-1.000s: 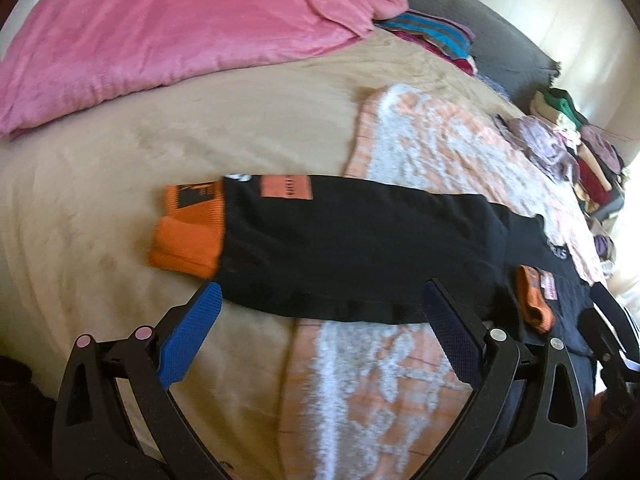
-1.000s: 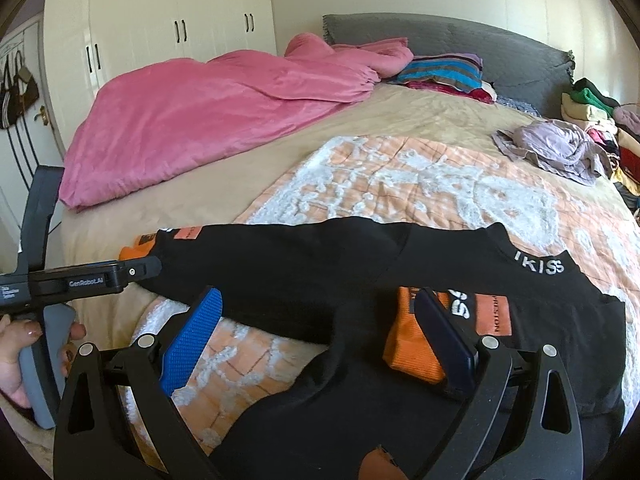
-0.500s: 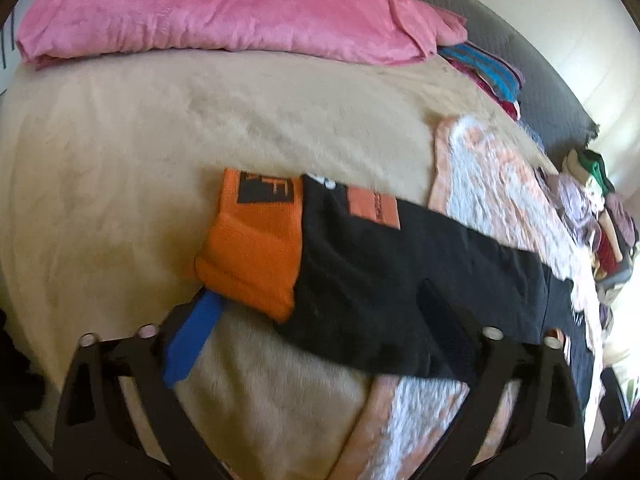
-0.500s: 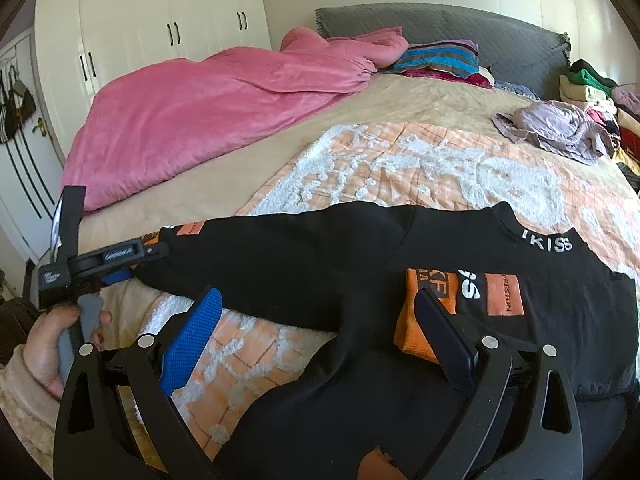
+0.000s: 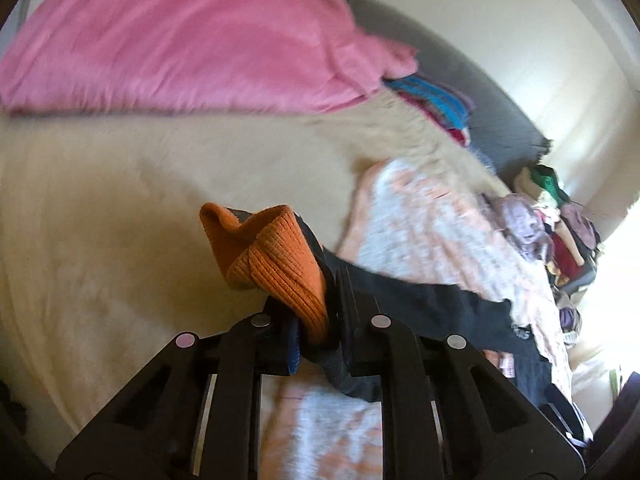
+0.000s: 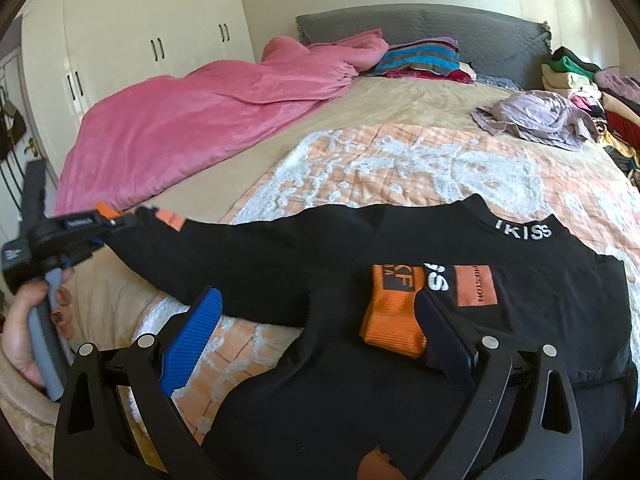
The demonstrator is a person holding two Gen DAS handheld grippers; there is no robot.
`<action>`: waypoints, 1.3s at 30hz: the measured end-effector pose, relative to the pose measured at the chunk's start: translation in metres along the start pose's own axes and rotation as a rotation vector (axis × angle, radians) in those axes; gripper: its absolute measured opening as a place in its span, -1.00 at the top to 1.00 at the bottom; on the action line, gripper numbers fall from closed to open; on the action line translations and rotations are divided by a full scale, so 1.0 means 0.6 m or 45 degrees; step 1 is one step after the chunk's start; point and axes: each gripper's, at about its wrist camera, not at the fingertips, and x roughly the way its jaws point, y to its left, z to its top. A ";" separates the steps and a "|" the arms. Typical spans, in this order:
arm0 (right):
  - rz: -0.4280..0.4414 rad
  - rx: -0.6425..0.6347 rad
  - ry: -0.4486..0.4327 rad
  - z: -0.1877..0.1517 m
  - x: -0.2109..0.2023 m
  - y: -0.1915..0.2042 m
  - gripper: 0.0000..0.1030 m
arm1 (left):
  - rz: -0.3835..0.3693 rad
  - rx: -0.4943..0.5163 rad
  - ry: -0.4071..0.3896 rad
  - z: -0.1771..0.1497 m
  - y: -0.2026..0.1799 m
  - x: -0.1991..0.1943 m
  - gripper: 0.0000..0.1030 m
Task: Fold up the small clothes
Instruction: 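Grasp the other orange sleeve cuff with the left tool, then fold the held sleeve across the body toward the right tool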
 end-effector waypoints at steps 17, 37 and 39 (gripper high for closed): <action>-0.090 0.155 -0.089 -0.006 -0.073 -0.112 -0.87 | -0.333 0.238 0.011 -0.021 -0.196 -0.027 0.89; -0.288 0.398 -0.111 -0.055 -0.130 -0.272 -0.87 | -0.475 0.452 0.303 -0.142 -0.340 0.089 0.88; -0.284 0.416 -0.105 -0.057 -0.127 -0.278 -0.87 | -0.479 0.472 0.335 -0.156 -0.346 0.098 0.83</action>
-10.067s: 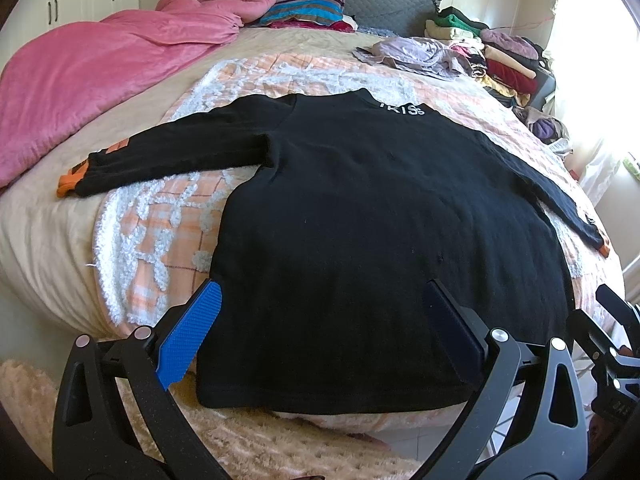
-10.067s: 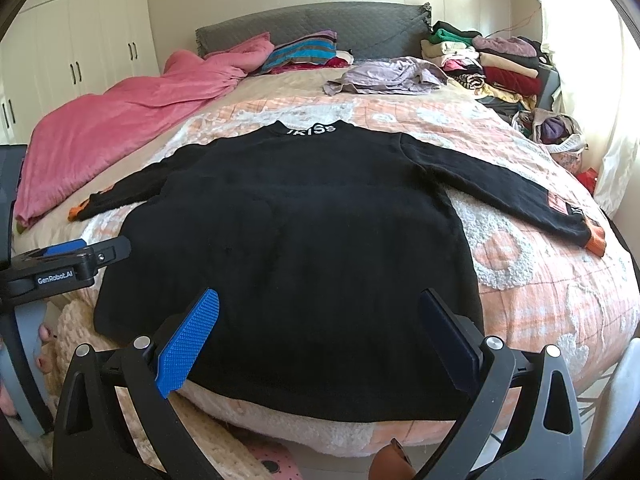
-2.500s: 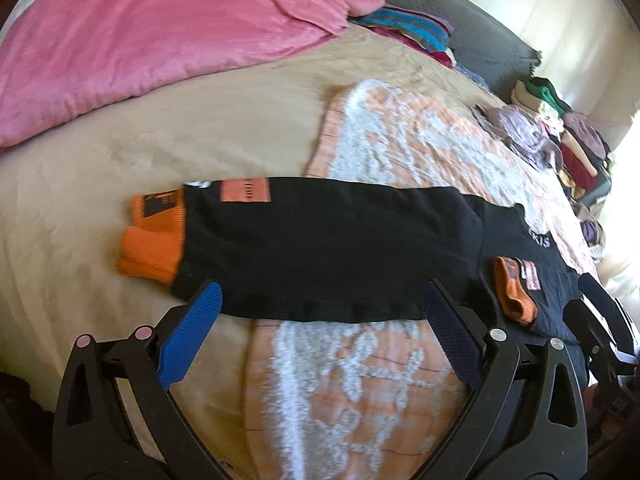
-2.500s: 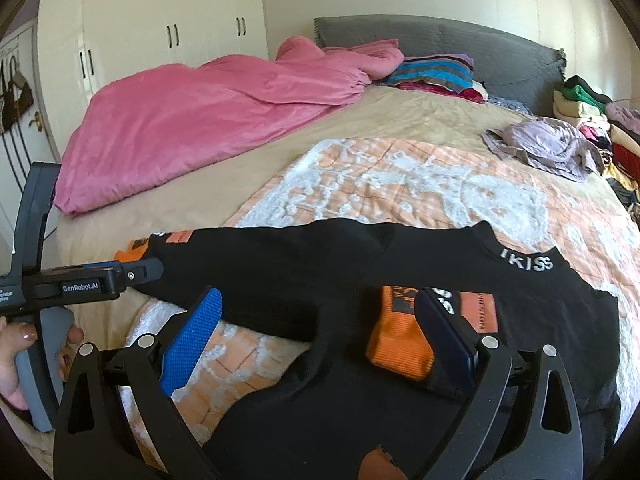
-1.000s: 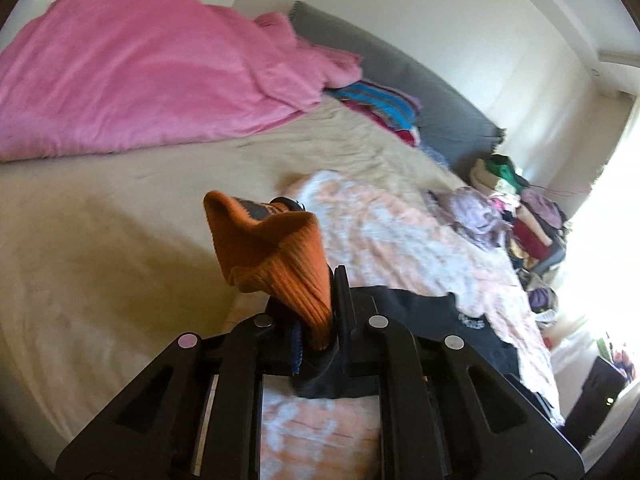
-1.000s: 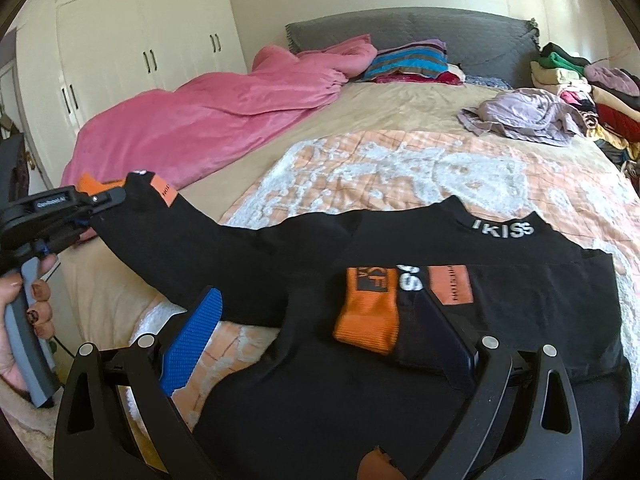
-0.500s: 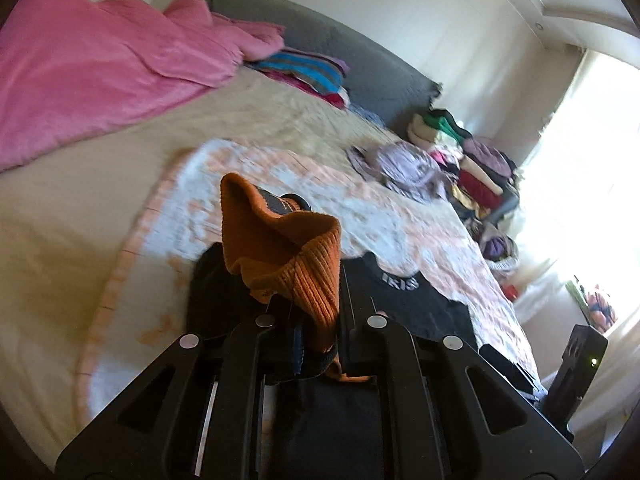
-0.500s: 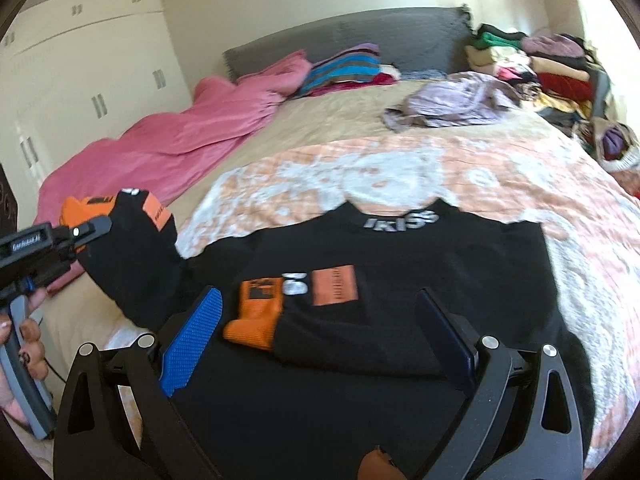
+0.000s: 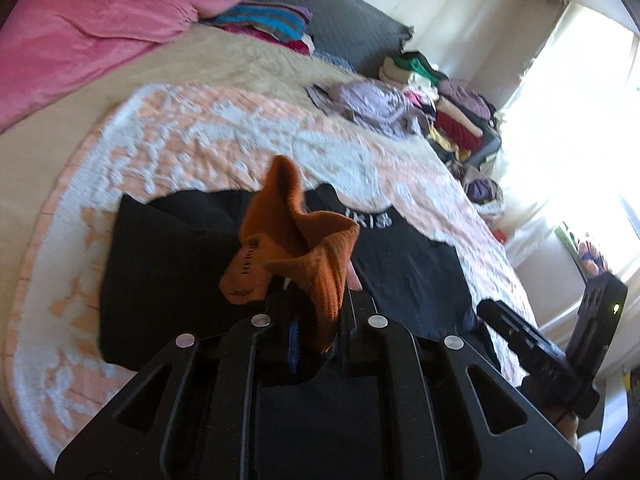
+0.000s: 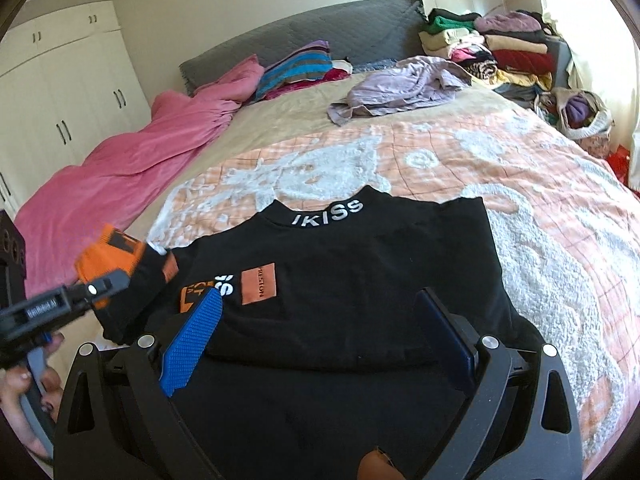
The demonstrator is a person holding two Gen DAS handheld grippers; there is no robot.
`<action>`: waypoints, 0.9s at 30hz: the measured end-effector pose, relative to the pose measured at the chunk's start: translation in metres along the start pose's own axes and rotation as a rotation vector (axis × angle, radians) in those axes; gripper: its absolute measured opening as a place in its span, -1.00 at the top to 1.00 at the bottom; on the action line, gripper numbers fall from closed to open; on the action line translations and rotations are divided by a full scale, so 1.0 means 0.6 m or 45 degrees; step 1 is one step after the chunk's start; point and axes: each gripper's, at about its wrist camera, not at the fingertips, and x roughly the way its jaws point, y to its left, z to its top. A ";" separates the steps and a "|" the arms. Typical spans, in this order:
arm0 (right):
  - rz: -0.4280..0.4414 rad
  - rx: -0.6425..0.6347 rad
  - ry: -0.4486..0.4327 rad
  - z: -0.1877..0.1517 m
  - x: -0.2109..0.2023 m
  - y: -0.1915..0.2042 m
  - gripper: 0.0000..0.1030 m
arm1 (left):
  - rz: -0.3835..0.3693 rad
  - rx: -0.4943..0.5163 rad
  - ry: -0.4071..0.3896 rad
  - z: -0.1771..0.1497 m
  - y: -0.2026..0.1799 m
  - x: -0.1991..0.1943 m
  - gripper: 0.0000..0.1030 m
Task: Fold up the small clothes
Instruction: 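Fold the held sleeve across the body toward the right tool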
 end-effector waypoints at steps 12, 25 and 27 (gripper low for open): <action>0.024 0.045 0.050 -0.002 0.025 -0.003 -0.87 | -0.074 0.065 0.131 -0.035 -0.021 0.041 0.02; 0.256 -0.014 0.269 -0.031 0.125 0.098 -0.50 | 0.239 -0.013 0.000 0.001 0.071 -0.040 -0.79; 0.276 -0.009 0.304 -0.036 0.138 0.108 -0.32 | 0.252 -0.033 -0.012 0.005 0.085 -0.048 -0.79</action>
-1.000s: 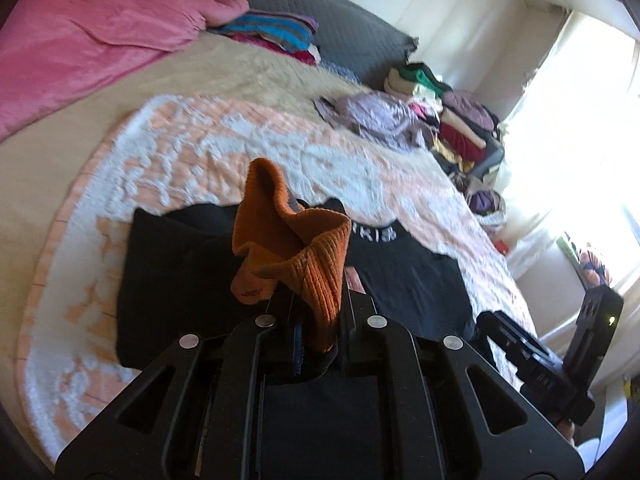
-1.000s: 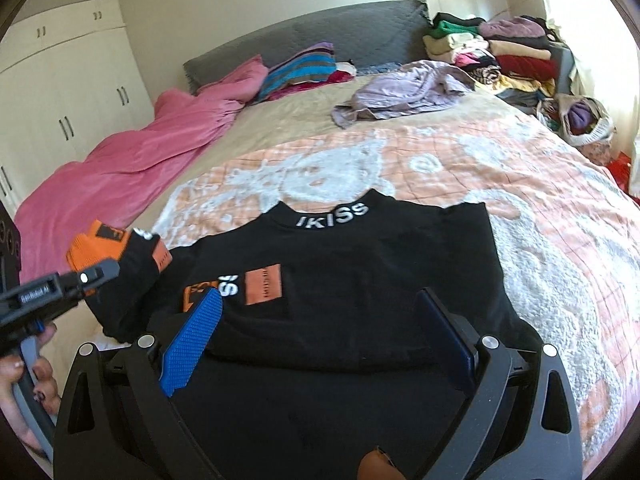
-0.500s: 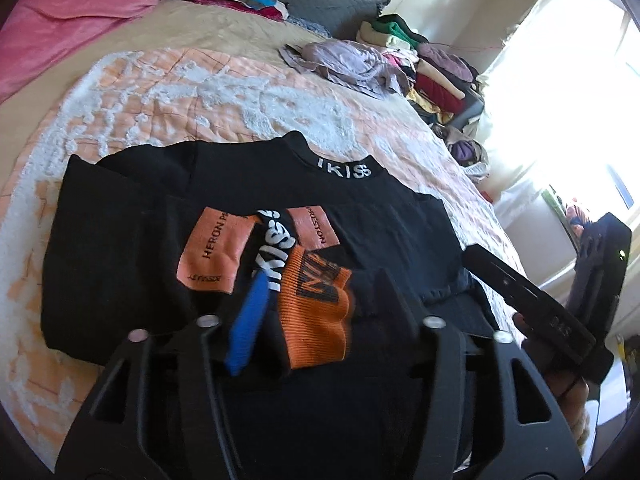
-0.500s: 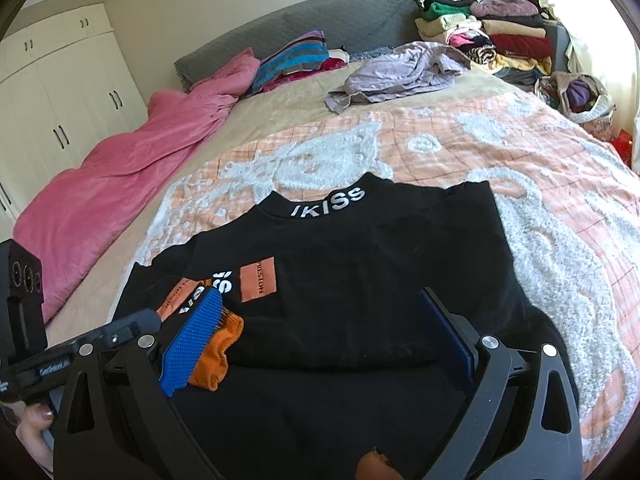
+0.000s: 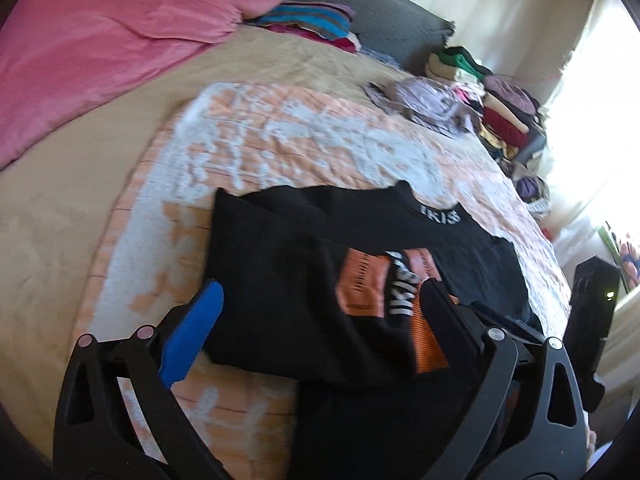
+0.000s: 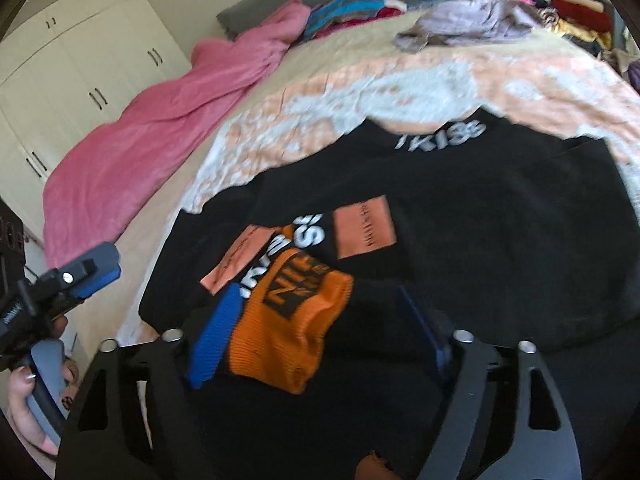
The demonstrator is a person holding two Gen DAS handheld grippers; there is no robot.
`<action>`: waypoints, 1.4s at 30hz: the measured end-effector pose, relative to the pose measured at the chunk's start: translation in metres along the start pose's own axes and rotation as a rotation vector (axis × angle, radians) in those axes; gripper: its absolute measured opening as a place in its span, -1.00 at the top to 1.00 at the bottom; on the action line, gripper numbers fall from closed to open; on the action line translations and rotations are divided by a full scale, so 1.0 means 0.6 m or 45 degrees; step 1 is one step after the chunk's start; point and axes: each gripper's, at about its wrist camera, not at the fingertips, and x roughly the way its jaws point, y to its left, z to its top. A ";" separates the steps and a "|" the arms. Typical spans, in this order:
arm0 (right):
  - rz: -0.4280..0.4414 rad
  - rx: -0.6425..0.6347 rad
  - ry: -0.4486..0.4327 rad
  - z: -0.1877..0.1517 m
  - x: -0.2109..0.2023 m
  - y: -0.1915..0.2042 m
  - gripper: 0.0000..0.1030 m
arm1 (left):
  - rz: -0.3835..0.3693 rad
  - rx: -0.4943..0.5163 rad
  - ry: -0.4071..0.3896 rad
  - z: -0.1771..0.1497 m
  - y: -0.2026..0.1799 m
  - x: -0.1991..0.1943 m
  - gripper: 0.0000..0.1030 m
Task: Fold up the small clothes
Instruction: 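Fold the held sleeve across the body toward the right tool, then grasp the folded sleeve cuff with the right tool and lift it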
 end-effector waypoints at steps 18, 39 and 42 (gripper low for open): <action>0.062 -0.307 -0.221 0.042 -0.064 0.094 0.85 | -0.001 -0.087 -0.011 -0.006 0.046 -0.024 -0.81; -0.327 -0.295 -0.513 0.079 -0.206 -0.040 0.86 | -0.028 -0.026 0.026 -0.004 0.007 -0.002 -0.81; -0.347 -0.267 -0.518 0.079 -0.210 -0.062 0.86 | -0.029 -0.011 0.033 -0.003 -0.003 0.002 -0.81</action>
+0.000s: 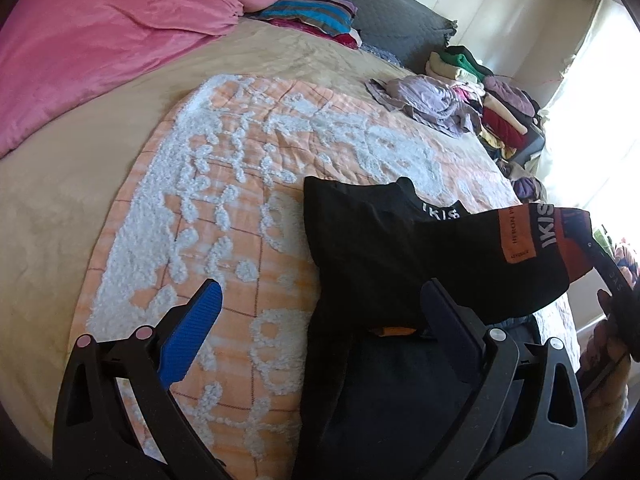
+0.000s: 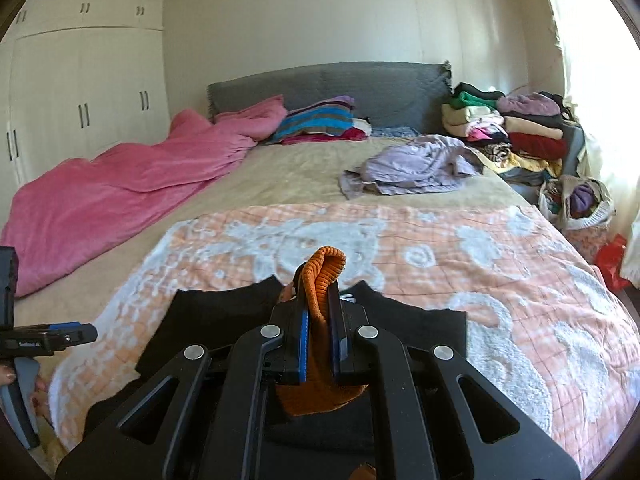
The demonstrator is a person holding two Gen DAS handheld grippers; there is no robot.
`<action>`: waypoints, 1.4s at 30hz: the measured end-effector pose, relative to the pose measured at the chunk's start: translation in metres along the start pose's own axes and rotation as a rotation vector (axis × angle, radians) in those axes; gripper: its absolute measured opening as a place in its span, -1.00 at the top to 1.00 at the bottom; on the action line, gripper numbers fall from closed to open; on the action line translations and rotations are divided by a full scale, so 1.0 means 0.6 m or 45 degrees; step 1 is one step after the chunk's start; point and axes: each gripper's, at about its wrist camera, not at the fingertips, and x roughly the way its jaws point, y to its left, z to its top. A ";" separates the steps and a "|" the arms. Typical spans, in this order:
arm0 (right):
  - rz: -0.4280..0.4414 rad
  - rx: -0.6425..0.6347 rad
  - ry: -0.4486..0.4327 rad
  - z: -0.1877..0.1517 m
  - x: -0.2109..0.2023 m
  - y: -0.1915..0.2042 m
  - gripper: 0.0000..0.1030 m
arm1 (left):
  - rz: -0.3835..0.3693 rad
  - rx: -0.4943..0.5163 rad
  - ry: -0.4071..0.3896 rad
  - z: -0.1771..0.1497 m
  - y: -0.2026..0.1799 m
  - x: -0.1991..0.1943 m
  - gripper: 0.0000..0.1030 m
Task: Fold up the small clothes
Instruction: 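Grasp the folded sleeve cuff with the right tool and lift it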
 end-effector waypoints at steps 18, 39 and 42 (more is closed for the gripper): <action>-0.056 0.048 0.086 -0.045 0.023 -0.049 0.86 | -0.033 0.097 0.066 0.002 -0.073 0.058 -0.81; -0.058 0.084 0.136 -0.065 0.043 -0.071 0.84 | -0.079 0.146 0.131 0.005 -0.124 0.119 -0.80; -0.065 0.084 0.138 -0.067 0.043 -0.073 0.83 | -0.082 0.153 0.139 0.005 -0.130 0.126 -0.78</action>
